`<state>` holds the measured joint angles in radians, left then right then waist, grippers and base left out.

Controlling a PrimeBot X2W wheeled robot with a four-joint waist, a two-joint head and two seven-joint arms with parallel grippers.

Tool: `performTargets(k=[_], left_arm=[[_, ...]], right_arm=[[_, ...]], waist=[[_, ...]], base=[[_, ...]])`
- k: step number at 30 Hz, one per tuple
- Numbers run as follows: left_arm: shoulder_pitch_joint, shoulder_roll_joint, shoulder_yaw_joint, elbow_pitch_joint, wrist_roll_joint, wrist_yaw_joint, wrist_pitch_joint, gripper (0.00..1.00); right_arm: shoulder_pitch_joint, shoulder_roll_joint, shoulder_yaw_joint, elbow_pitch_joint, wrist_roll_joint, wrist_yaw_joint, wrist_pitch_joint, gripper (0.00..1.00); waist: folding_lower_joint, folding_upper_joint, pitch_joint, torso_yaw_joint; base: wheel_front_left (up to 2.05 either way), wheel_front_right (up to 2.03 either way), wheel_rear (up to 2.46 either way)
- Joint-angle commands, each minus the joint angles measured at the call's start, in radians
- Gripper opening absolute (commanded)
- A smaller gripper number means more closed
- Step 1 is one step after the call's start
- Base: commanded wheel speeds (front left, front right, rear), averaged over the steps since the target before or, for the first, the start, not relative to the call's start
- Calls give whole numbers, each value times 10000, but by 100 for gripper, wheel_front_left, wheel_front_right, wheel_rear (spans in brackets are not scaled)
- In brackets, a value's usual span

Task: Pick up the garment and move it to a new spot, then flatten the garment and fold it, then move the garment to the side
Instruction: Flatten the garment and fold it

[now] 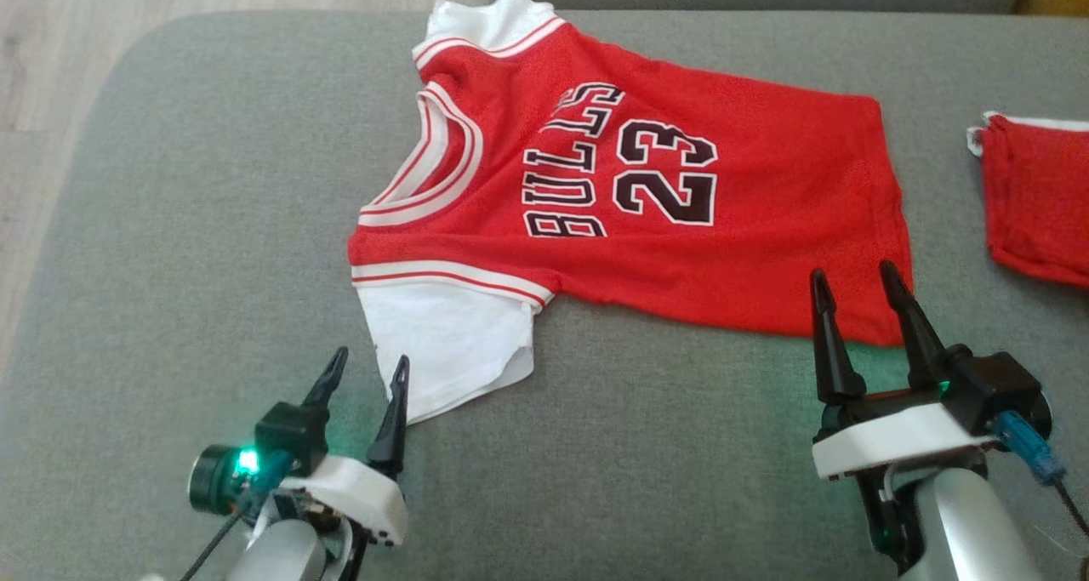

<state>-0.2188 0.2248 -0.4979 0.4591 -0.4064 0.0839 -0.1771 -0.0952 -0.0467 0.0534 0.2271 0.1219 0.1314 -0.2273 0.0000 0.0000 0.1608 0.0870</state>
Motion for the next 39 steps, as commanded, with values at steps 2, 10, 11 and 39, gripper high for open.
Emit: performTargets(k=[2, 10, 11, 39], left_arm=[[-561, 30, 192, 189, -94, -43, 317, 100], [-661, 9, 4, 1083, -307, -182, 1149, 100], [-662, 15, -59, 1146, -308, -228, 1264, 100], [-583, -56, 847, -1131, -196, -13, -831, 0]], right_arm=[[-300, -35, 220, -339, -17, -7, -51, 100], [-370, -35, 233, -189, 48, -7, -150, 100], [-376, -35, 237, -173, 58, -7, -162, 100], [-319, -35, -784, 1099, -223, -7, 696, 100]], waist=[[0, 0, 187, -159], [0, 0, 331, -418], [0, 0, 329, -441], [0, 0, -192, -464]], base=[[0, 0, 0], [0, 0, 0], [0, 0, 0], [0, 0, 0]])
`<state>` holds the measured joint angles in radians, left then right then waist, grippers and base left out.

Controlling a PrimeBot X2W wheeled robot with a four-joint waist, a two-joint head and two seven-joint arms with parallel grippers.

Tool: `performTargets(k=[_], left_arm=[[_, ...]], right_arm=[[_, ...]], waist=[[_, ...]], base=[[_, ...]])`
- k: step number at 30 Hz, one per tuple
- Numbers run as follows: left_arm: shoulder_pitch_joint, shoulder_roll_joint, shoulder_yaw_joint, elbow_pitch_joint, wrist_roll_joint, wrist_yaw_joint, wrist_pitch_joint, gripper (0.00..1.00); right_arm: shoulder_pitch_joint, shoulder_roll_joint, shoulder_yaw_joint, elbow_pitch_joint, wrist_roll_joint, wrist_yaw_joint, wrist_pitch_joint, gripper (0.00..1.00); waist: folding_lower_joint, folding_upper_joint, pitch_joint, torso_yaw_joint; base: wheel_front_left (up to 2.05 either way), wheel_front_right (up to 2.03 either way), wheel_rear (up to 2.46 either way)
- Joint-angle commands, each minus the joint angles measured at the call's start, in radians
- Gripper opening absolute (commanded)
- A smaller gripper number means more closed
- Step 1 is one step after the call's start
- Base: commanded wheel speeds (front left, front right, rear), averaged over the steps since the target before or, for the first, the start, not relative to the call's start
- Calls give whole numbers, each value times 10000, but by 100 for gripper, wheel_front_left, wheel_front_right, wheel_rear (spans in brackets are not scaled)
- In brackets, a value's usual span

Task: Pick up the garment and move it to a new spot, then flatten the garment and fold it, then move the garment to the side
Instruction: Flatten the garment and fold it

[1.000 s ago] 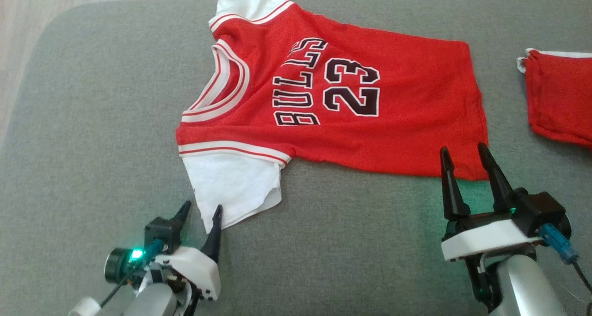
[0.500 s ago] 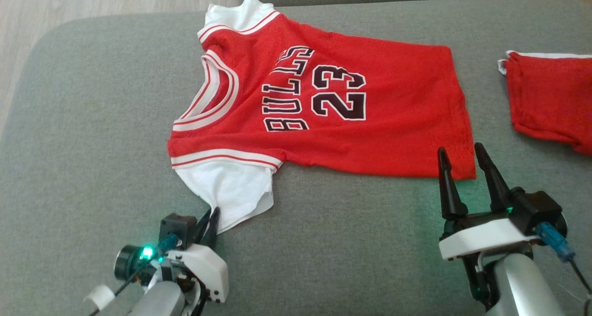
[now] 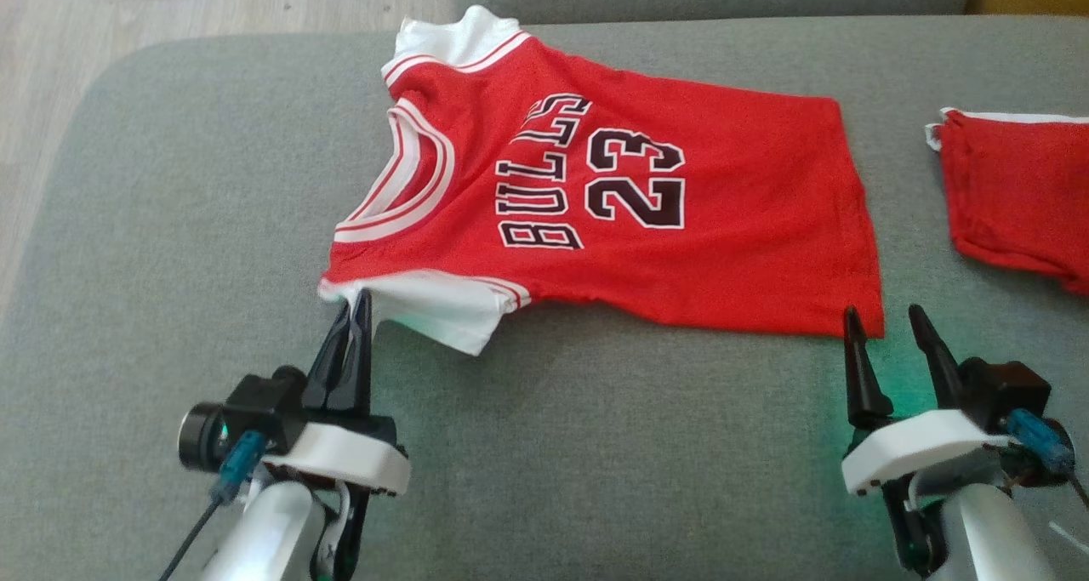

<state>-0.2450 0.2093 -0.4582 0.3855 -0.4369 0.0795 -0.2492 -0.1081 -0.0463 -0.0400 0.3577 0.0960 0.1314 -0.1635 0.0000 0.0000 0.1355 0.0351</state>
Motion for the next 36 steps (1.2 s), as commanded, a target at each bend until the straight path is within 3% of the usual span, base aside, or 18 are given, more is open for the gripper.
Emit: performTargets(k=[1, 9, 17, 18, 19, 20, 21, 28, 36], left_arm=[[-314, 70, 515, -582, 168, -27, -116, 0], [-107, -309, 998, -1497, 799, -571, -124, 0], [-54, -601, 1390, -1597, 1192, -996, -125, 0], [-55, -631, 1446, -1586, 1232, -1028, -125, 0], [-55, -658, 1499, -1567, 1271, -1059, -125, 0], [-55, -658, 1499, -1567, 1271, -1059, -125, 0], [-57, -680, 1556, -1542, 1309, -1086, -125, 0], [-85, -770, 2091, -1462, 1334, -1295, -125, 0], [-1011, -812, 2996, -2026, 771, -1576, -125, 0]], right_arm=[[-262, -39, 64, -93, 105, -7, 151, 100], [-1153, -39, -878, 1657, -148, -7, 821, 100], [-1688, -39, -713, 2960, -176, -7, 643, 100], [-1739, -39, -598, 3091, -179, -7, 652, 75], [-1787, -39, -477, 3196, -135, -7, 642, 18], [-1787, -39, -477, 3196, -135, -7, 642, 18], [-1832, -39, -344, 3257, -81, -7, 574, 0], [-2081, -39, 4, 2813, 336, -7, -373, 0], [-2463, -39, 480, 524, 189, -7, -671, 0]], waist=[[0, 0, 105, 86], [0, 0, 436, 380], [0, 0, 550, 403], [0, 0, 546, 393], [0, 0, 537, 382], [0, 0, 537, 382], [0, 0, 519, 367], [0, 0, 110, 155], [0, 0, -635, -96]], base=[[0, 0, 0], [0, 0, 0], [0, 0, 0], [0, 0, 0], [0, 0, 0], [0, 0, 0], [0, 0, 0], [0, 0, 0], [0, 0, 0]])
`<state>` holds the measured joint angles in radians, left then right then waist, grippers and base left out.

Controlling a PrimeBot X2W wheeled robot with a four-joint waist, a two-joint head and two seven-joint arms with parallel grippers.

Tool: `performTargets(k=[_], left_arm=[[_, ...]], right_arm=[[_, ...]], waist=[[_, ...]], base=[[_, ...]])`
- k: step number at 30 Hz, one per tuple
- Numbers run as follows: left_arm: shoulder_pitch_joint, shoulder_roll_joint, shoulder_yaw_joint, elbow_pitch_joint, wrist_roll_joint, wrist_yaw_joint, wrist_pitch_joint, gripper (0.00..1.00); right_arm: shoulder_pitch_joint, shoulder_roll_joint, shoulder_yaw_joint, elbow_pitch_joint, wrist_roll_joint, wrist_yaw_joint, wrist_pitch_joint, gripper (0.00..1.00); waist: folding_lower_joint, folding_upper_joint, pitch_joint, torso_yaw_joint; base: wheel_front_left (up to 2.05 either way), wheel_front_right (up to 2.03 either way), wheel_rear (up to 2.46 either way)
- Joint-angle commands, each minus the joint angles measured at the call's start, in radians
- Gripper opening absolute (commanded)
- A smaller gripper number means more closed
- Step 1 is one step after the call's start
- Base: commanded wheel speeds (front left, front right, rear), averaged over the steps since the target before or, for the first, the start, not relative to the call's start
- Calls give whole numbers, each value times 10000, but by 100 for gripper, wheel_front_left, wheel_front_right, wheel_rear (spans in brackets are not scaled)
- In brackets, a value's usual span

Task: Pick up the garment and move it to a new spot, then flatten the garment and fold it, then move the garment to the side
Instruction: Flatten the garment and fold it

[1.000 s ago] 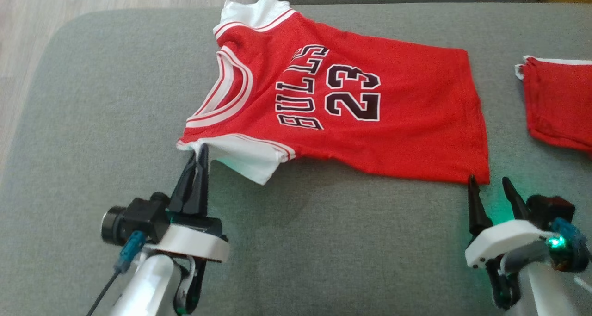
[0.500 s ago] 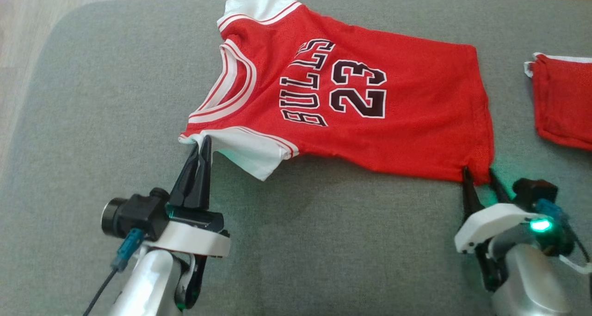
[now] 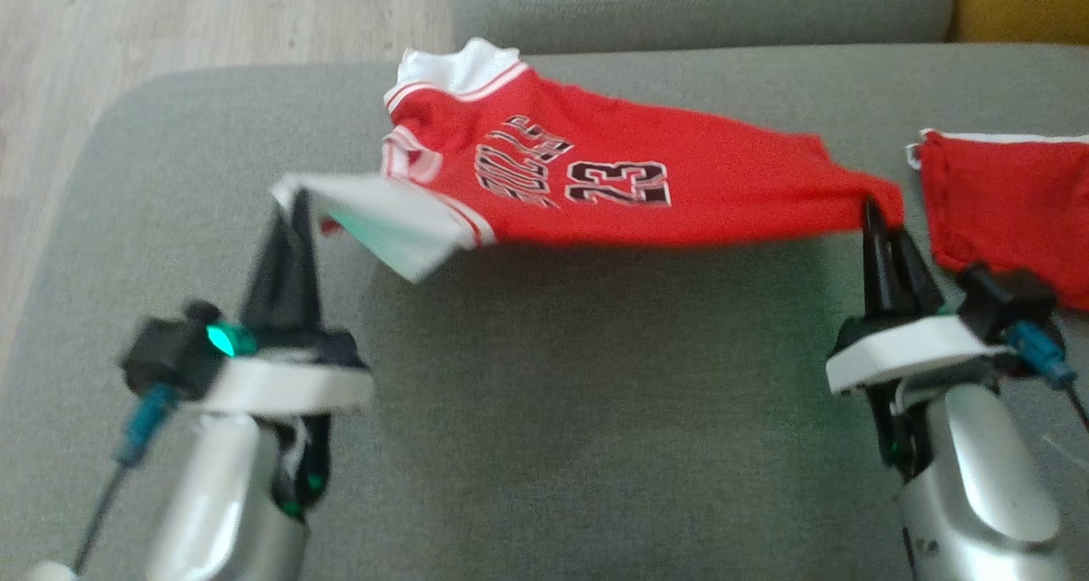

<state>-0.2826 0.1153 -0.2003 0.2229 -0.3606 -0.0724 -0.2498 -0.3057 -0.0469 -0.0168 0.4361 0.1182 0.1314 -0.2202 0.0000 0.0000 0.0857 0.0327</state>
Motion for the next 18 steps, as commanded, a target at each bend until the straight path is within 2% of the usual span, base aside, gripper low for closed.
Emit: performTargets(k=[1, 5, 9, 13, 18], left_arm=[[-808, 114, 565, -559, -123, -78, -120, 0], [-1317, 214, 859, -1297, -532, -202, -73, 0], [-1295, 356, 1033, -2325, -936, -208, 417, 0], [-693, 694, 1196, -3863, -1107, -34, 1188, 0], [-15, 1011, 1562, -5932, -1518, 290, 2168, 0]], right_arm=[[-542, -33, 249, -618, -160, -7, -46, 0], [-727, -155, 427, -2198, -486, -7, 443, 0], [-538, -660, 559, -3706, -327, -7, 1262, 0], [55, -1028, 379, -5357, -8, -7, 2032, 0], [848, -1006, -89, -7298, 220, -7, 2892, 0]], waist=[[0, 0, -236, -98], [0, 0, -571, -189], [0, 0, -842, -208], [0, 0, -884, -214], [0, 0, -721, -189]], base=[[0, 0, 0], [0, 0, 0], [0, 0, 0], [0, 0, 0], [0, 0, 0]])
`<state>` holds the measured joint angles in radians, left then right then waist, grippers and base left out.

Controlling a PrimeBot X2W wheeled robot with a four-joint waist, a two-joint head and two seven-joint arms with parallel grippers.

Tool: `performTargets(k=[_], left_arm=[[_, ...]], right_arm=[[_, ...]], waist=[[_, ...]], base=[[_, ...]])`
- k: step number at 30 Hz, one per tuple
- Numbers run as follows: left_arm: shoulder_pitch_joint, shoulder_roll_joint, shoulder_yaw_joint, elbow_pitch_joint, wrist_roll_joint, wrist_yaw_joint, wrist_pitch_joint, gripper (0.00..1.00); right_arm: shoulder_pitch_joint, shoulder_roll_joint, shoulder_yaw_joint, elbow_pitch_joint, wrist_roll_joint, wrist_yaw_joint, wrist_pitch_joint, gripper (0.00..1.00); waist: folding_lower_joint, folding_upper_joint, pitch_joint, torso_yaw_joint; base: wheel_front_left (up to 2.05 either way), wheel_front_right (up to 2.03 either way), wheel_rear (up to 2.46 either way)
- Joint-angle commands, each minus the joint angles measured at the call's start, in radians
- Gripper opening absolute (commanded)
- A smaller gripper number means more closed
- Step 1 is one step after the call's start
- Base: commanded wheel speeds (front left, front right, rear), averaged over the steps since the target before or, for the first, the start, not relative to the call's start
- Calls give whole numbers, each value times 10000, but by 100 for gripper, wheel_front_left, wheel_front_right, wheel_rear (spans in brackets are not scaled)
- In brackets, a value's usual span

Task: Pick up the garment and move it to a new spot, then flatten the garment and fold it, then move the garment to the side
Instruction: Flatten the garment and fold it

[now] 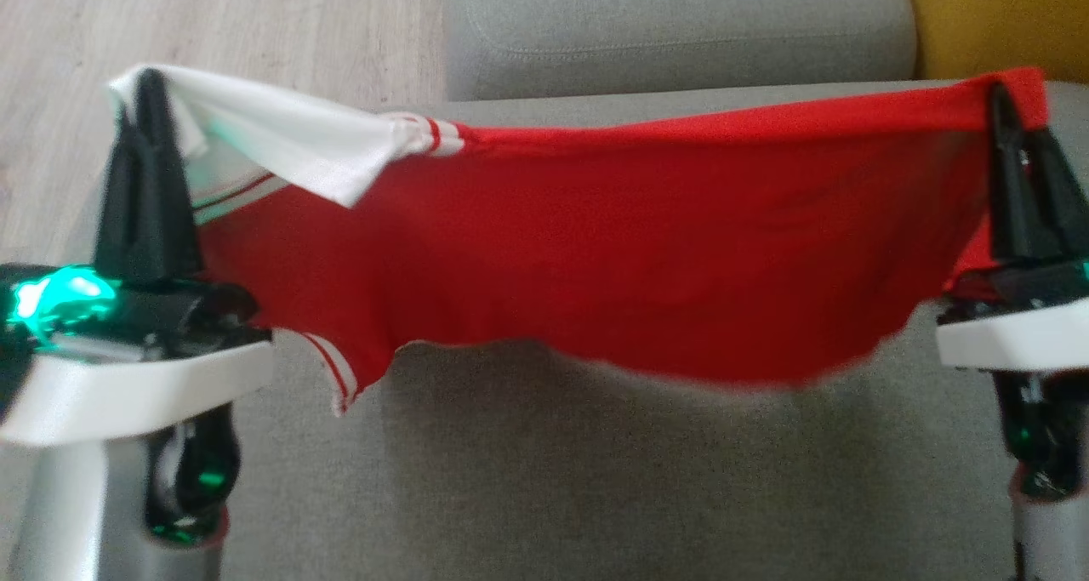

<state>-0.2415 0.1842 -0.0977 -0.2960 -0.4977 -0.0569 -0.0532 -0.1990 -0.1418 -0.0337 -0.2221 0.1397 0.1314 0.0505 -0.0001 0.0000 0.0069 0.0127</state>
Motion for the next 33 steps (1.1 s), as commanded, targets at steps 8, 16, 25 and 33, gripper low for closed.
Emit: performTargets(k=[8, 16, 25, 33], left_arm=[[-1619, 869, 620, -1376, -717, 349, 1944, 0], [-5430, 1616, 278, 2144, -741, -241, 2690, 0], [-11311, 1726, -448, 7690, 770, -570, 4, 0], [-12062, 1266, -1461, 10037, 1096, -716, -1883, 0]], right_arm=[[-562, -179, 202, -1813, -121, -7, 1875, 0], [-4610, -1026, 1161, 1224, 610, -7, 2666, 0], [-11187, -701, 1860, 7347, -302, -7, 213, 0], [-11836, -272, 1402, 10540, -1119, -7, -2081, 0]], waist=[[1, 0, 933, 17], [1, 0, 2991, -91], [1, 0, 4147, 179], [1, 0, 3874, 572]], base=[[0, 0, 0], [0, 0, 0], [0, 0, 0], [0, 0, 0]])
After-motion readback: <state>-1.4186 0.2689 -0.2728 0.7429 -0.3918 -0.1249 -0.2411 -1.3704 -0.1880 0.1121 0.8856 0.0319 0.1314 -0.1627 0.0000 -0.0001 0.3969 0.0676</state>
